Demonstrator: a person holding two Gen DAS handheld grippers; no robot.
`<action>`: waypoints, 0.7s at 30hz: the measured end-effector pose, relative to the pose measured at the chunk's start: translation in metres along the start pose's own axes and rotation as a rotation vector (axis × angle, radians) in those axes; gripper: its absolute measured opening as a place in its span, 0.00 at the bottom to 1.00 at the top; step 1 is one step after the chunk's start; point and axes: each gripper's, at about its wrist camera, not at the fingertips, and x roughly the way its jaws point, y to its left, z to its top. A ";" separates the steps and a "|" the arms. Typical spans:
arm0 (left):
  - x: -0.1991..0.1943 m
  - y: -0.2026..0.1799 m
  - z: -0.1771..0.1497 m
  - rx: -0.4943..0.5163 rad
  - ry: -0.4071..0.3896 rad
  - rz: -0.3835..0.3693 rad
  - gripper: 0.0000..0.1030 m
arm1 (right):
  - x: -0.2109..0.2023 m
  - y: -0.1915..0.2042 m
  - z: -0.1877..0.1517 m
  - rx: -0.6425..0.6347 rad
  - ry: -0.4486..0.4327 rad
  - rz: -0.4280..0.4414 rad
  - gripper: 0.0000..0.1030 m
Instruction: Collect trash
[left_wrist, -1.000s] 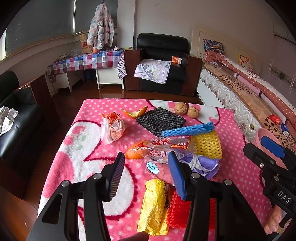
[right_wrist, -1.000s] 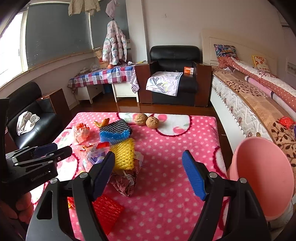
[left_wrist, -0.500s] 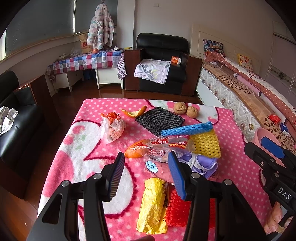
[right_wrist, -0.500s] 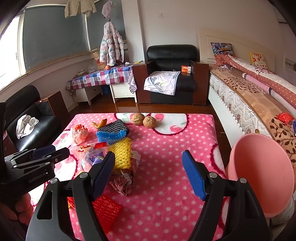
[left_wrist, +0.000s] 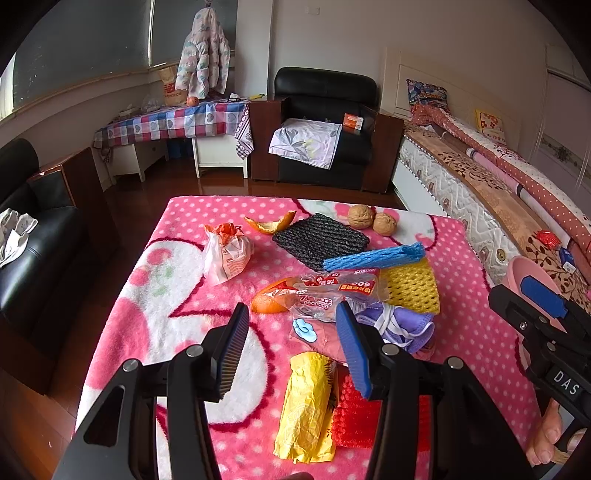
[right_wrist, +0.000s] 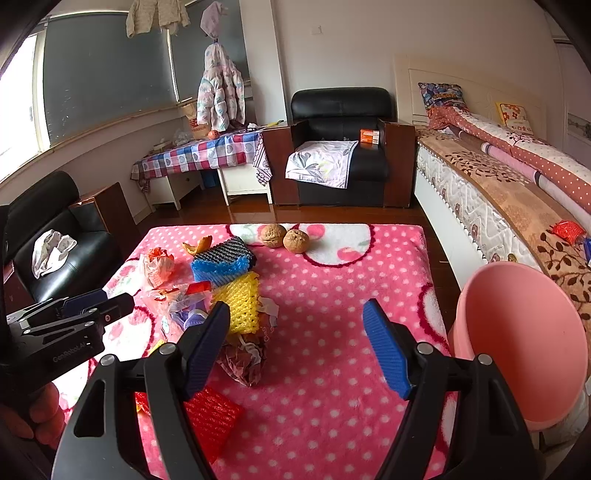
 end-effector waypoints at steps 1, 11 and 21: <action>0.000 0.000 0.000 -0.001 0.000 0.000 0.47 | 0.000 0.000 0.000 0.000 0.000 -0.001 0.73; 0.000 0.000 0.000 0.000 0.000 0.000 0.47 | -0.001 -0.001 0.000 -0.001 -0.001 0.000 0.73; 0.000 0.000 0.000 -0.001 -0.001 -0.001 0.47 | -0.001 -0.001 0.001 -0.001 -0.002 0.003 0.70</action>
